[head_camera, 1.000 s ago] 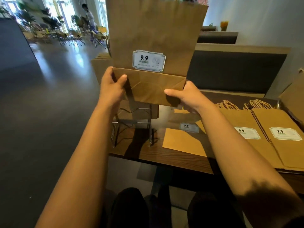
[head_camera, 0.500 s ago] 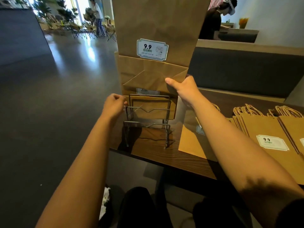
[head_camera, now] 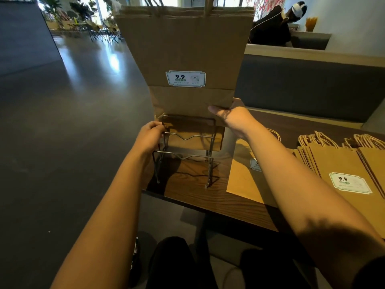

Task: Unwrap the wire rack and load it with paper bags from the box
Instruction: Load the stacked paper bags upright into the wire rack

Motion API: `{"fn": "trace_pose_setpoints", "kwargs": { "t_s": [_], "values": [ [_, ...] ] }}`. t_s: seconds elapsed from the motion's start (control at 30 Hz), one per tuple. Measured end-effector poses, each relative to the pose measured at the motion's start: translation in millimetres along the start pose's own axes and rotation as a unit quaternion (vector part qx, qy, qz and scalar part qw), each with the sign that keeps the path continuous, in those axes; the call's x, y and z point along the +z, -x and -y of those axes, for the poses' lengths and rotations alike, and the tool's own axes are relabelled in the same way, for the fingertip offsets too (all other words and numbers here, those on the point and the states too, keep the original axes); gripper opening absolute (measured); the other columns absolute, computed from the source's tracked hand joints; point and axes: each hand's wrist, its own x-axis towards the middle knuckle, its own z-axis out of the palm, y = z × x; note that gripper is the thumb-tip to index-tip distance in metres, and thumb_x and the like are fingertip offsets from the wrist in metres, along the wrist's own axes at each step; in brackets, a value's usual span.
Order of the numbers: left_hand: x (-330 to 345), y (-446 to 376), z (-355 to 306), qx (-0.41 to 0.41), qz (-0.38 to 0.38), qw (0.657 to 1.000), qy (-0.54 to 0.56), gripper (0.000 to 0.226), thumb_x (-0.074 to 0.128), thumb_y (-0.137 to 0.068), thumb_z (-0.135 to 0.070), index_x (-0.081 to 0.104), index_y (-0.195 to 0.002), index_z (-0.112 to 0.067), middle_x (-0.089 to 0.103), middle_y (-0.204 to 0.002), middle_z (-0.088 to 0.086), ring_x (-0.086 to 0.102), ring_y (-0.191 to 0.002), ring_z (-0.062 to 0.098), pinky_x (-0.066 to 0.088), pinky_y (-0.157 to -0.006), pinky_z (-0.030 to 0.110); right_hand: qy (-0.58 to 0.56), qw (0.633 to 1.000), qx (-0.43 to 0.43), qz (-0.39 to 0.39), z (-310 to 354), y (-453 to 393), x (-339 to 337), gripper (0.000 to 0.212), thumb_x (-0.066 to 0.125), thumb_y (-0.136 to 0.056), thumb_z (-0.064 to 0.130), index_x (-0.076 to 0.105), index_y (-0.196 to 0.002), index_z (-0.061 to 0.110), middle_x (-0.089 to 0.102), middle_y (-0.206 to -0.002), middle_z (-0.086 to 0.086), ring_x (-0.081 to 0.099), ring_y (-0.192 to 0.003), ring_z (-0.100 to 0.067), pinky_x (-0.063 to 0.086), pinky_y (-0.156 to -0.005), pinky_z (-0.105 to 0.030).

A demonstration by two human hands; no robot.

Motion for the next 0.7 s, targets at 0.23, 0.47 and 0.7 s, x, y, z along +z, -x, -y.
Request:
{"fn": "trace_pose_setpoints", "kwargs": {
  "t_s": [0.23, 0.47, 0.7],
  "values": [
    [1.1, 4.8, 0.7, -0.033, 0.005, 0.996, 0.085, 0.046, 0.06, -0.097, -0.021, 0.034, -0.135, -0.023, 0.054, -0.129, 0.012, 0.066, -0.112, 0.025, 0.059, -0.09, 0.049, 0.06, 0.996, 0.055, 0.042, -14.1, 13.5, 0.6, 0.02, 0.063, -0.099, 0.038, 0.065, -0.11, 0.021, 0.071, -0.108, 0.0, 0.065, -0.103, -0.016, 0.052, -0.096, -0.035],
    [-1.9, 5.0, -1.2, -0.016, 0.011, 0.997, 0.075, 0.055, 0.062, -0.092, -0.02, 0.037, -0.139, -0.032, 0.053, -0.136, 0.016, 0.069, -0.111, 0.031, 0.061, -0.088, 0.056, -0.018, 0.994, 0.106, 0.022, -27.6, 19.7, 13.0, 0.041, 0.046, -0.095, 0.042, 0.055, -0.121, 0.012, 0.054, -0.131, -0.003, 0.045, -0.129, -0.024, 0.03, -0.116, -0.042],
    [7.5, 12.8, -3.8, 0.019, 0.017, 0.999, 0.026, 0.039, 0.054, -0.101, -0.017, 0.047, -0.139, -0.025, 0.068, -0.105, 0.01, 0.066, -0.089, 0.029, 0.058, -0.082, 0.048, 0.131, 0.982, 0.041, -0.13, -59.7, 30.8, 21.4, 0.042, 0.037, -0.108, 0.033, 0.042, -0.145, 0.015, 0.048, -0.149, -0.007, 0.044, -0.139, -0.026, 0.037, -0.117, -0.048]
  ]
}}
